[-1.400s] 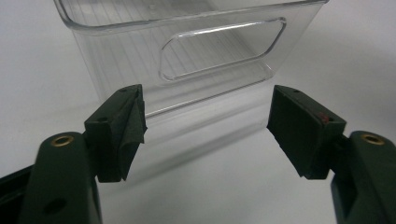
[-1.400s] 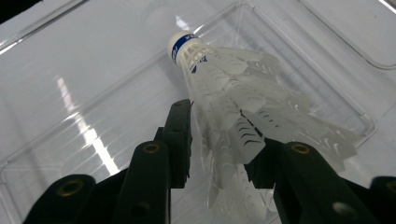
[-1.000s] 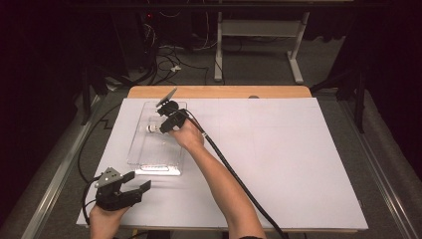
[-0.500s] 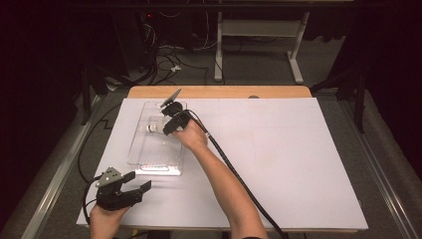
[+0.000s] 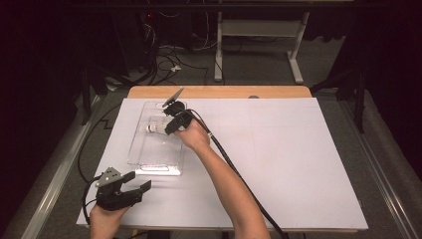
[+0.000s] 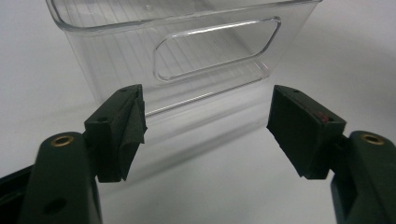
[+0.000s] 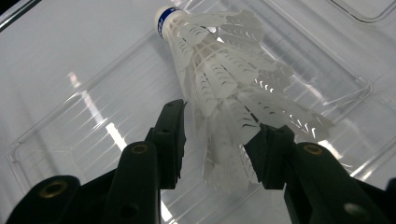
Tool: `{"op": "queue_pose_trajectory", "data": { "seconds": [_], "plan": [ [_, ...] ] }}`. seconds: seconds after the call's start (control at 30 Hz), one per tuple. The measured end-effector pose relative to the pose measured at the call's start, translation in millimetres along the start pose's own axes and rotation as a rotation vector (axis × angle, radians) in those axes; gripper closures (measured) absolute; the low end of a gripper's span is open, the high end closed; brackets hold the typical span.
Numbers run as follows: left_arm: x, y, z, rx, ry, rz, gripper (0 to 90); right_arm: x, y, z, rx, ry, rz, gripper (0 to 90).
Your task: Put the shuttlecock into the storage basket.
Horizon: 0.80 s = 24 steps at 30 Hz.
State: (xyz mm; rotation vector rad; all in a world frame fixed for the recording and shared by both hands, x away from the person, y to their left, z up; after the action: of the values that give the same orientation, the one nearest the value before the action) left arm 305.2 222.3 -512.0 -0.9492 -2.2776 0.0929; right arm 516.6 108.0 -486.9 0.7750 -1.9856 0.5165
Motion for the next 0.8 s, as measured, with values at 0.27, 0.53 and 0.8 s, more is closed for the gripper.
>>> {"op": "queue_pose_trajectory", "data": {
  "seconds": [0.27,0.53,0.8],
  "plan": [
    [-1.1,0.0,-0.2,-0.004,0.004,0.001,28.8,11.6,-3.4,5.3,-0.009,-0.01,-0.004,61.0],
    [-1.9,0.1,-0.3,-0.003,0.006,-0.001,28.9,27.0,-5.9,7.0,-0.005,-0.041,-0.003,63.5],
    [-1.8,1.5,-0.1,0.0,0.01,0.0,28.8,39.1,-13.0,8.8,-0.002,-0.083,0.008,68.9]
  ]
}}
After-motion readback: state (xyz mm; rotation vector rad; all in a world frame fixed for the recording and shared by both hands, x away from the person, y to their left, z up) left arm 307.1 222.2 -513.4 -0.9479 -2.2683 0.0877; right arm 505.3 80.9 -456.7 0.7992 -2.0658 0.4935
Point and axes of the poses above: each handheld gripper's, and its own axes: x roughly backward along the jaws, z roughly out of its underside, y roughly to its left, the point moved 8 cm from there along -x, roughly forward along the jaws, and after that the axes turned 11 degrees about z, right-handed, at the moved point
